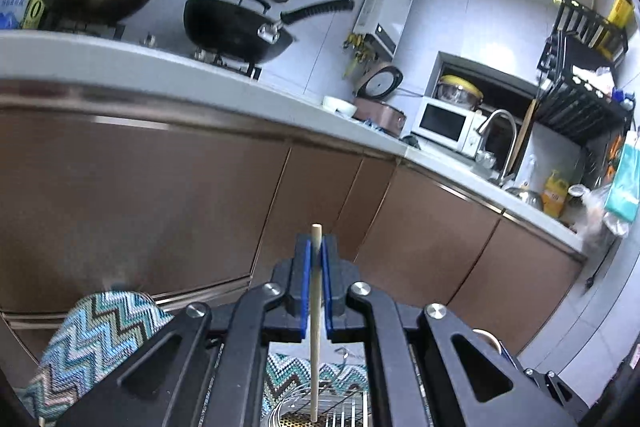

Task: Organize utensils
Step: 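Carry spoon and chopstick to the wire utensil holder and release both grippers inside, then withdraw both open grippers from the holder back over the utensils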

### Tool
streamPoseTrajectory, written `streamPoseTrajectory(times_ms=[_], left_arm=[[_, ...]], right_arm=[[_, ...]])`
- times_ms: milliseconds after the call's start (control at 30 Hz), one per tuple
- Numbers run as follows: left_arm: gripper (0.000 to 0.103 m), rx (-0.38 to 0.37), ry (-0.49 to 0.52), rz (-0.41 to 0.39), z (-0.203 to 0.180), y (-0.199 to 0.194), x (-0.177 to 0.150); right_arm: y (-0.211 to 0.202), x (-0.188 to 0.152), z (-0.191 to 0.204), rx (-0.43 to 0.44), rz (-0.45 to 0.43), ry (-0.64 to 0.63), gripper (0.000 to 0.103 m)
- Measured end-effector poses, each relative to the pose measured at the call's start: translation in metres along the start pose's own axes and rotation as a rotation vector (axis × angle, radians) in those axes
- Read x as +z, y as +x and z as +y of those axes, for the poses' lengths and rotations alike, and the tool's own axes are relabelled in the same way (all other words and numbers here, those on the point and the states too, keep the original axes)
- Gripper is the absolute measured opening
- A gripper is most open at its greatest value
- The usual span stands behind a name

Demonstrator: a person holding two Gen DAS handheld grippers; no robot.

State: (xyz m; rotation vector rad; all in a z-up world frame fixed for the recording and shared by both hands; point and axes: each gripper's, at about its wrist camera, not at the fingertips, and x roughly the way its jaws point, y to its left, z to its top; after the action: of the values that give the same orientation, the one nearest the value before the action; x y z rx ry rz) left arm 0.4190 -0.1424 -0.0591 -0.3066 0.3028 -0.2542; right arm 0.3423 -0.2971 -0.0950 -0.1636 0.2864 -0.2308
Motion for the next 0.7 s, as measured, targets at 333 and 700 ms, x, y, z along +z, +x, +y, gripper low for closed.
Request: streamPoseTrajectory(times_ms=[333, 700], left_arm=[[0.008, -0.007, 0.074, 0.019, 0.003, 0.0, -0.04], [0.039, 0.028, 0.14, 0.015, 0.017, -0.1, 0.003]], right_arm=[[-0.006, -0.029, 0.006, 0.046, -0.018, 0.033, 0.043], [-0.088, 0.005, -0.028, 0.077, -0.061, 0.047, 0.043]])
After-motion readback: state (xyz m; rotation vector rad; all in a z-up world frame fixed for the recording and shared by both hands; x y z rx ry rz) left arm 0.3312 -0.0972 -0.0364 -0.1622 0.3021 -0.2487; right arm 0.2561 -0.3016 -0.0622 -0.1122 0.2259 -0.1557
